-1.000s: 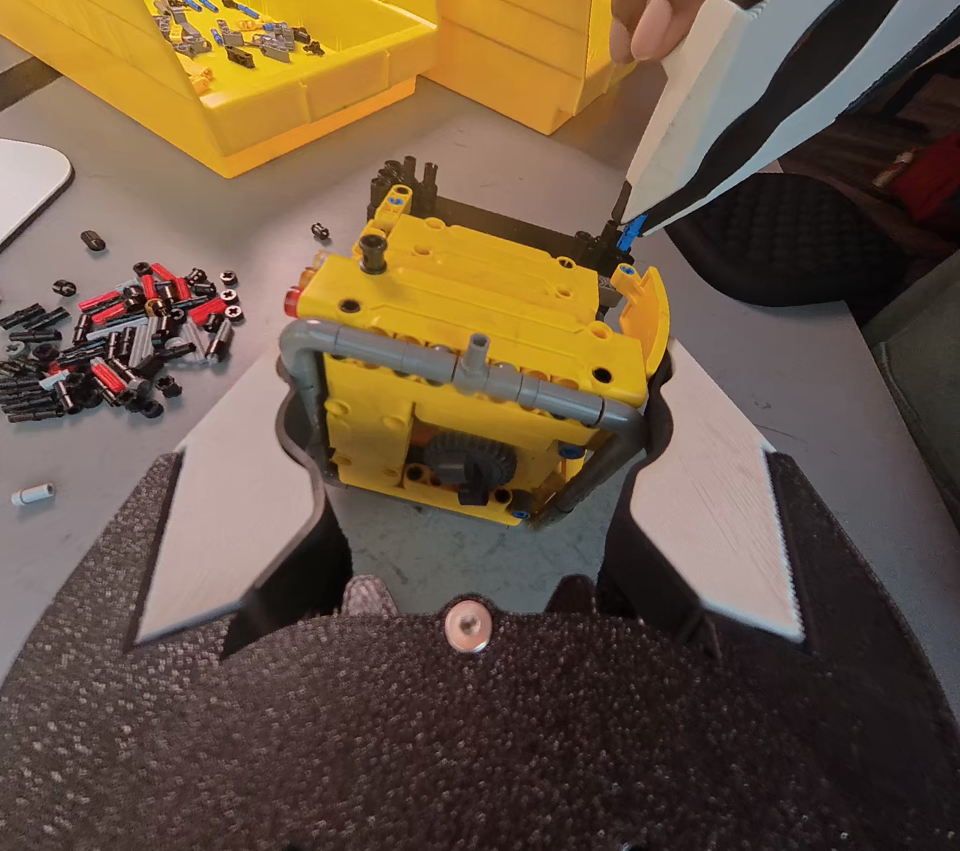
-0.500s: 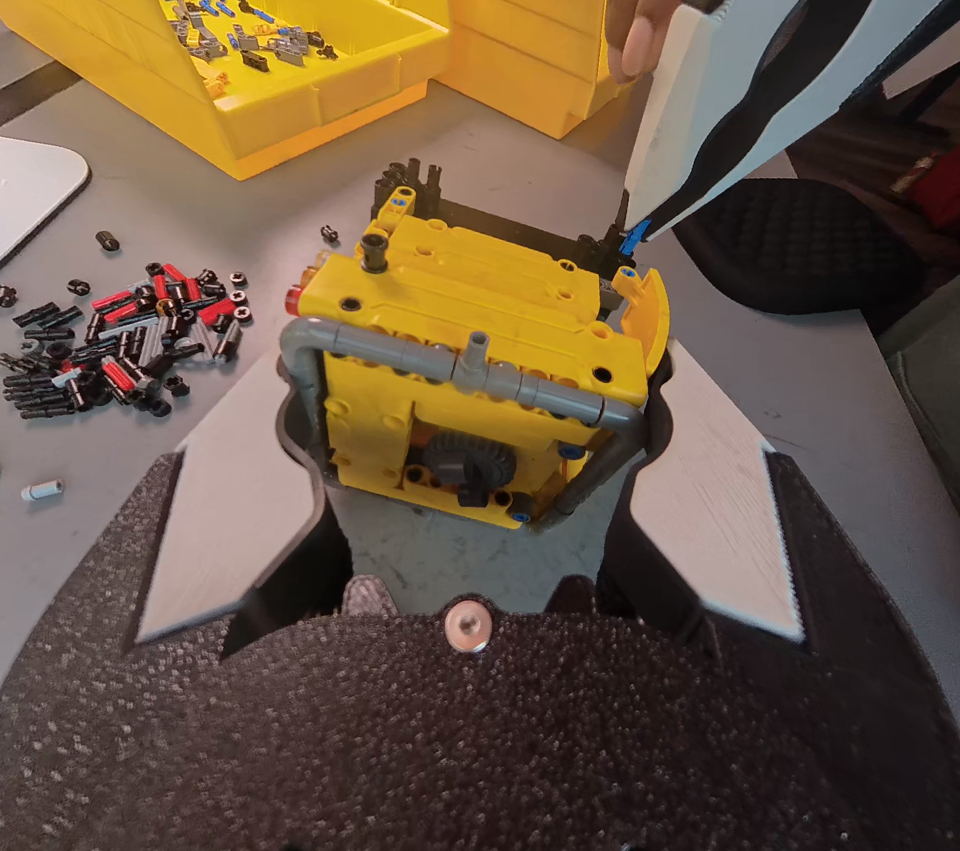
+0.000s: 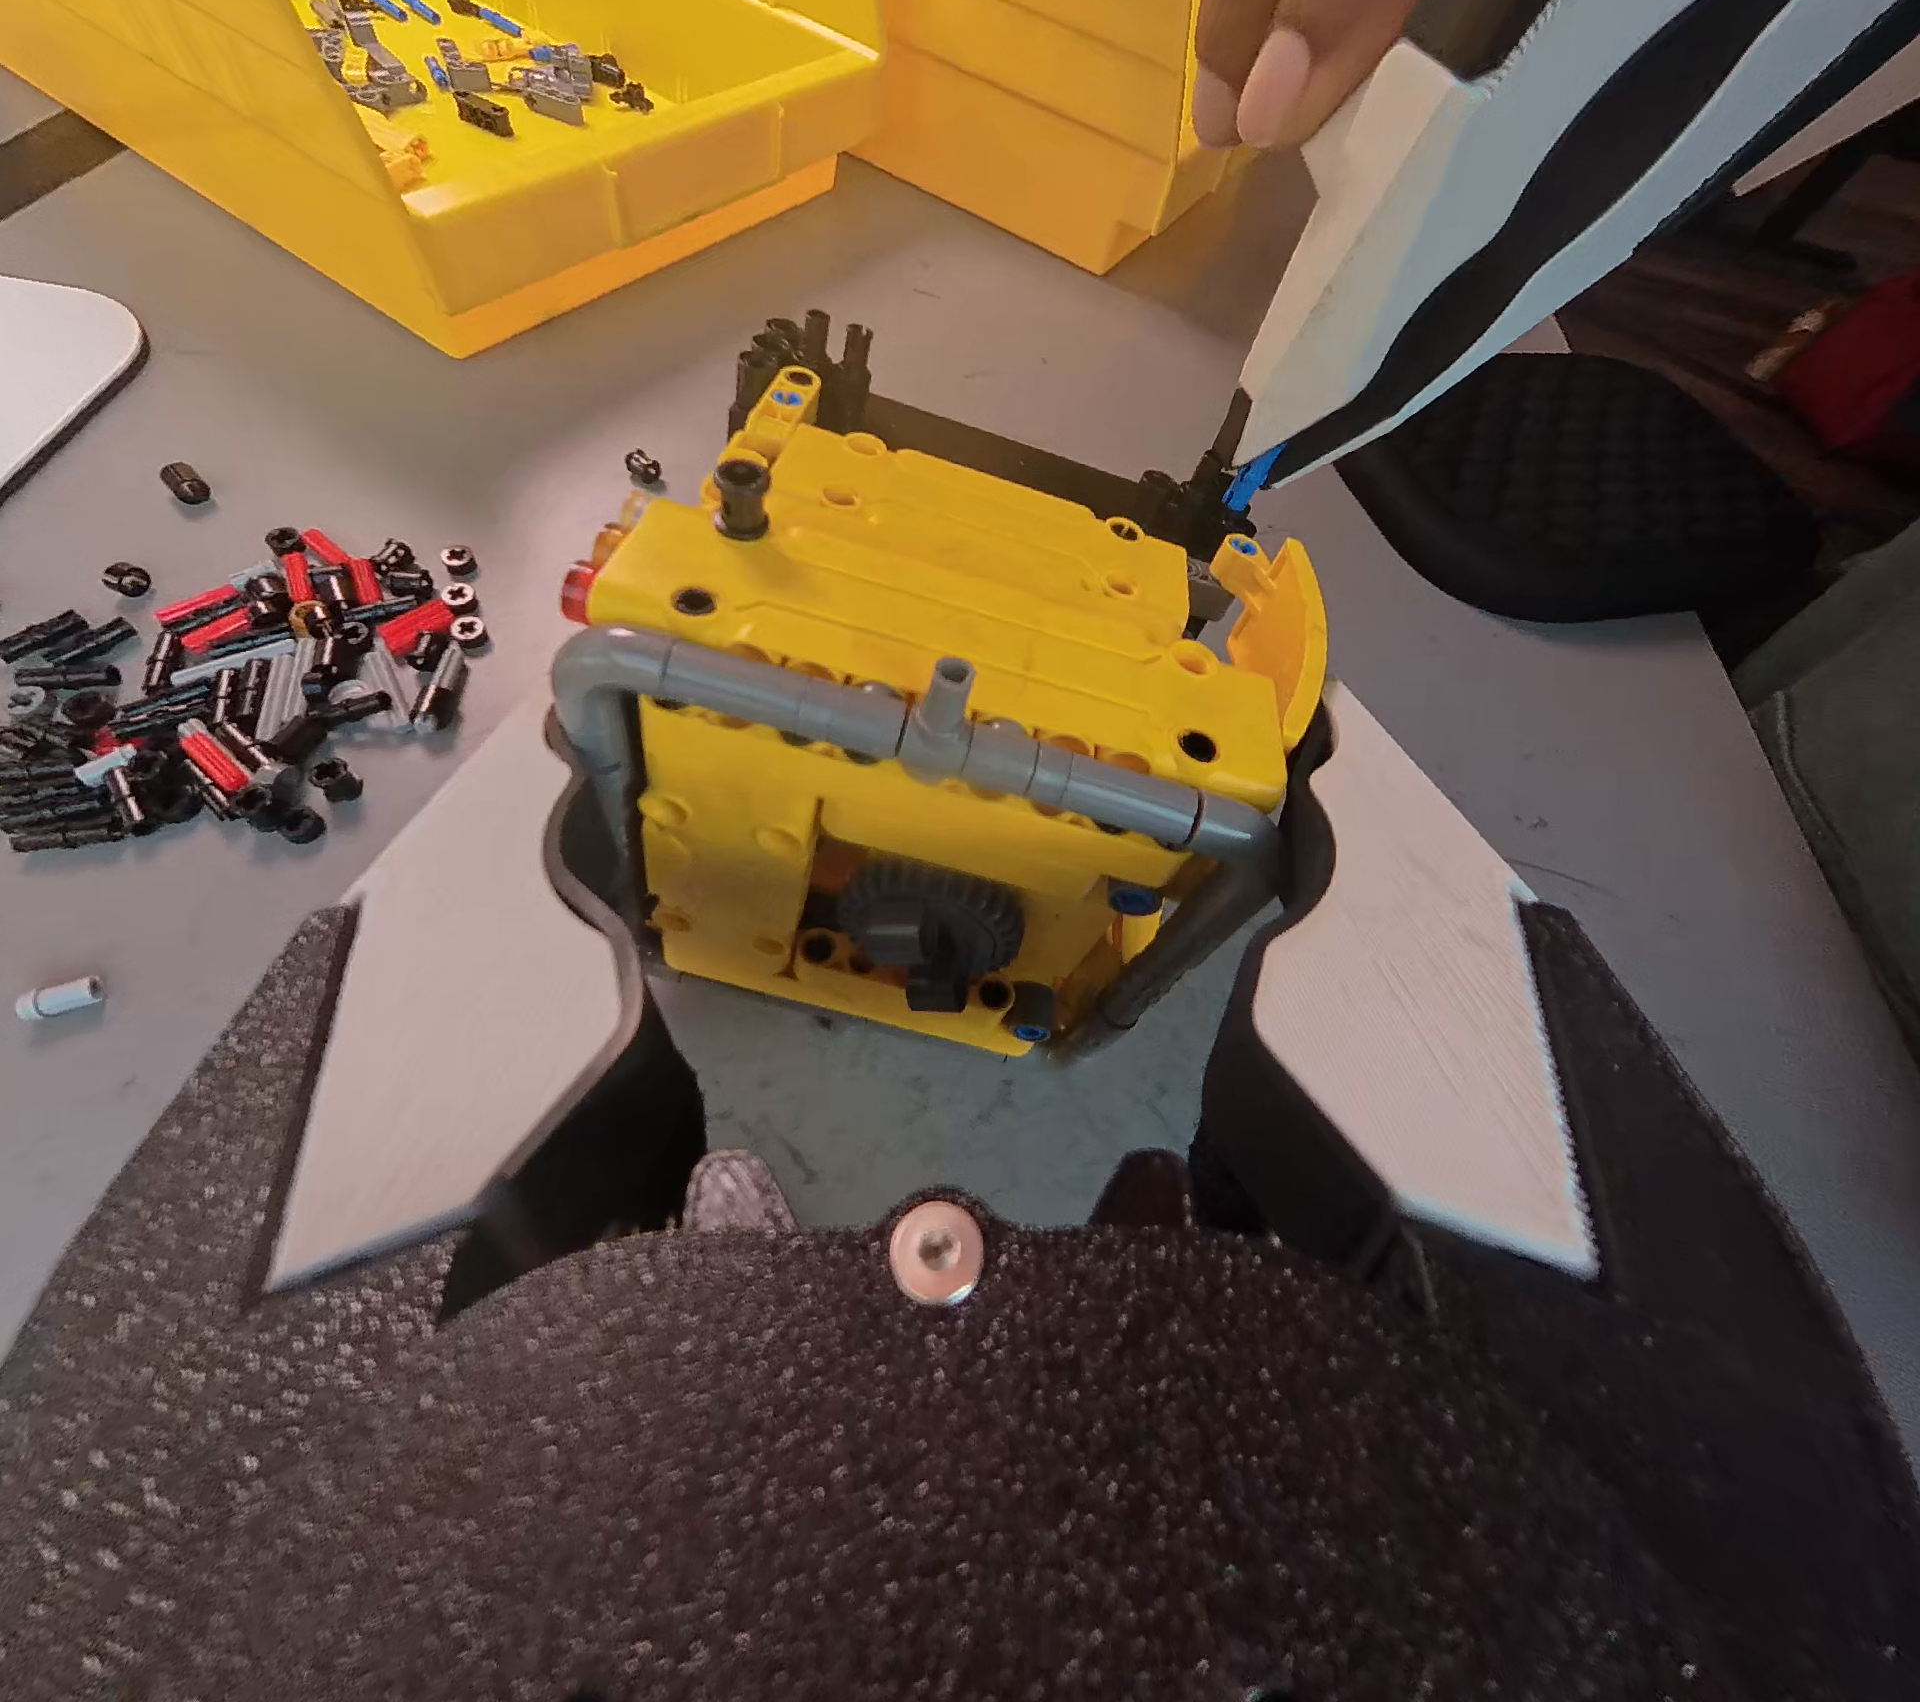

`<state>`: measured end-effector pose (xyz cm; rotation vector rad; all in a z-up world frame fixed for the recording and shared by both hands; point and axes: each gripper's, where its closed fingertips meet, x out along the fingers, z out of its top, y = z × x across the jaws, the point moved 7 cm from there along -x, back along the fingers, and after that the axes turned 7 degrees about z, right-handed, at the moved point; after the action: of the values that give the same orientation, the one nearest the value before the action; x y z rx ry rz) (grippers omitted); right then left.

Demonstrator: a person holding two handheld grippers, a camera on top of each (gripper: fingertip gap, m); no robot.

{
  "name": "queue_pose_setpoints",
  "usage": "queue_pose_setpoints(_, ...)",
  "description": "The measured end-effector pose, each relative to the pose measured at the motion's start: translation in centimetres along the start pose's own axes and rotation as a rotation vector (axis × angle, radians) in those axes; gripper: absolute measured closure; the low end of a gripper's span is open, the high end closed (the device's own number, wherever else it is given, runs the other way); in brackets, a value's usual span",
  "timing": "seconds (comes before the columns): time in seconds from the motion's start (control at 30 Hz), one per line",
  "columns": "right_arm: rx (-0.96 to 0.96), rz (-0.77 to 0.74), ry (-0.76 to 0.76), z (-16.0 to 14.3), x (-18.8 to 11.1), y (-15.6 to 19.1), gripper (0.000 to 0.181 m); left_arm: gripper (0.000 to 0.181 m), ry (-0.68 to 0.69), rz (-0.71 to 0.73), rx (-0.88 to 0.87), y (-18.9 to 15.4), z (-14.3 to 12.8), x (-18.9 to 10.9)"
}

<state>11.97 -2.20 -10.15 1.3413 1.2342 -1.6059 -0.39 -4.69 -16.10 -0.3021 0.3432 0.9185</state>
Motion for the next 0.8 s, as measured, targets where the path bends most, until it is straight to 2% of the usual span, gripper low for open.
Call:
queue_pose_setpoints(0.1, 0.001, 0.033, 0.001, 0.0, 0.1, 0.0, 0.179, 0.053, -0.011, 0.004, 0.018, 0.0, 0.2, 0.1)
queue_pose_setpoints(0.2, 0.004, 0.05, -0.01, -0.1, 0.9, 0.2, 0.18, 0.051, -0.009, 0.037, 0.109, 0.0, 1.0, 0.0)
queue_pose_setpoints(0.33, 0.049, 0.043, -0.039, -0.2, 0.4, -0.2, 0.178, 0.052, 0.008, 0.04, 0.102, 0.3, 0.8, -0.3)
queue_pose_setpoints(0.43, 0.143, 0.045, -0.112, -0.7, 0.3, -0.4, 0.177, 0.05, 0.038, 0.04, 0.099, 0.4, 0.8, -0.4)
queue_pose_setpoints(0.53, 0.275, 0.024, -0.246, -1.2, 0.2, -0.6, 0.176, 0.05, 0.052, 0.051, 0.085, 0.4, 0.3, -0.9)
queue_pose_setpoints(0.63, 0.347, -0.01, -0.36, -1.7, 0.3, -0.2, 0.176, 0.04, 0.063, 0.077, 0.167, -0.2, -0.6, -1.1)
queue_pose_setpoints(0.8, 0.399, -0.059, -0.436, -2.2, 0.3, 0.3, 0.175, 0.049, 0.098, 0.14, 0.232, 0.0, -1.6, -0.8)
